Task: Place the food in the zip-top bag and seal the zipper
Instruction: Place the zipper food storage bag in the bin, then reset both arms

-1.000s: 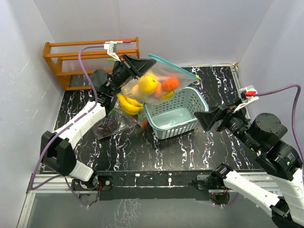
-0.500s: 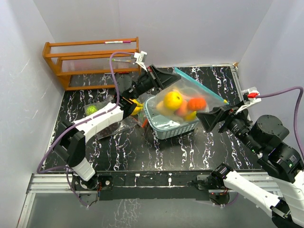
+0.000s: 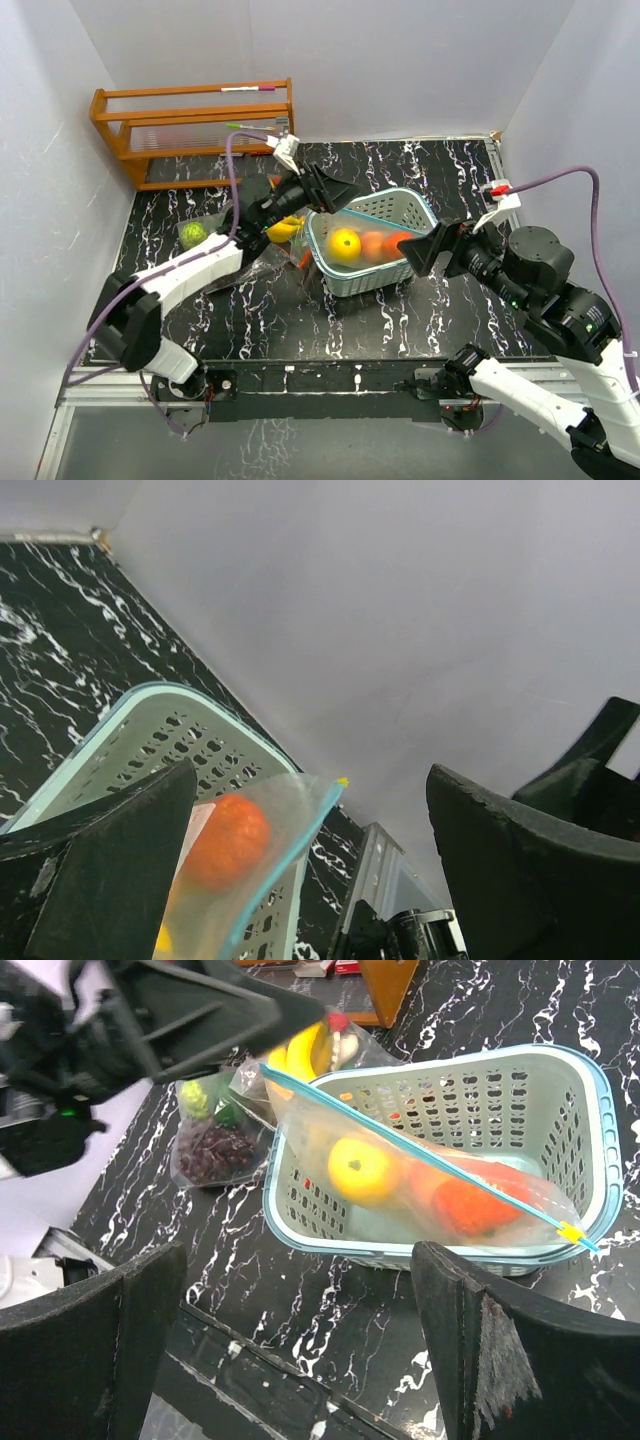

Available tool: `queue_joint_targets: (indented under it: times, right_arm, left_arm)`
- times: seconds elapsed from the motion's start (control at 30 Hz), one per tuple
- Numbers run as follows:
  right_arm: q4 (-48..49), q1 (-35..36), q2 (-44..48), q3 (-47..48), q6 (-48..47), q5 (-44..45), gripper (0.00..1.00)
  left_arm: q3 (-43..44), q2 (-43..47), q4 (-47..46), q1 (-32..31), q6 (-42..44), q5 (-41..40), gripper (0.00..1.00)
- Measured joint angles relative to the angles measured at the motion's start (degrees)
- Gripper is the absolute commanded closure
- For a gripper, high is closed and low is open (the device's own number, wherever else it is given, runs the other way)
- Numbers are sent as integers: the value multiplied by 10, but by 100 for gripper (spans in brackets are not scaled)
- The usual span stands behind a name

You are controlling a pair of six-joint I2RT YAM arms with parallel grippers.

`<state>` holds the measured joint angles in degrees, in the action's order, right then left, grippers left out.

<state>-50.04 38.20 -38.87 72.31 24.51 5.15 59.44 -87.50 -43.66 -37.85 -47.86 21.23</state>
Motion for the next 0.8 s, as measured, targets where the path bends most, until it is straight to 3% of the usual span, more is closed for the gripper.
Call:
queue_joint_targets:
  times: [0.17, 0.4, 0.63, 0.8]
  right_arm:
    - [-9, 0, -19, 0, 33, 9, 2]
    - [-11, 0, -66, -9, 93, 55, 2]
    - [-25, 0, -82, -23, 164, 132, 2]
    - [-24, 0, -66, -34, 181, 149, 2]
  left_arm:
    - [-2, 125, 96, 7, 76, -19, 3]
    - [-2, 320, 280, 11, 187, -114, 3]
    - [-2, 364, 465, 16, 227, -195, 3]
    - [-24, 377, 525, 17, 235, -220, 3]
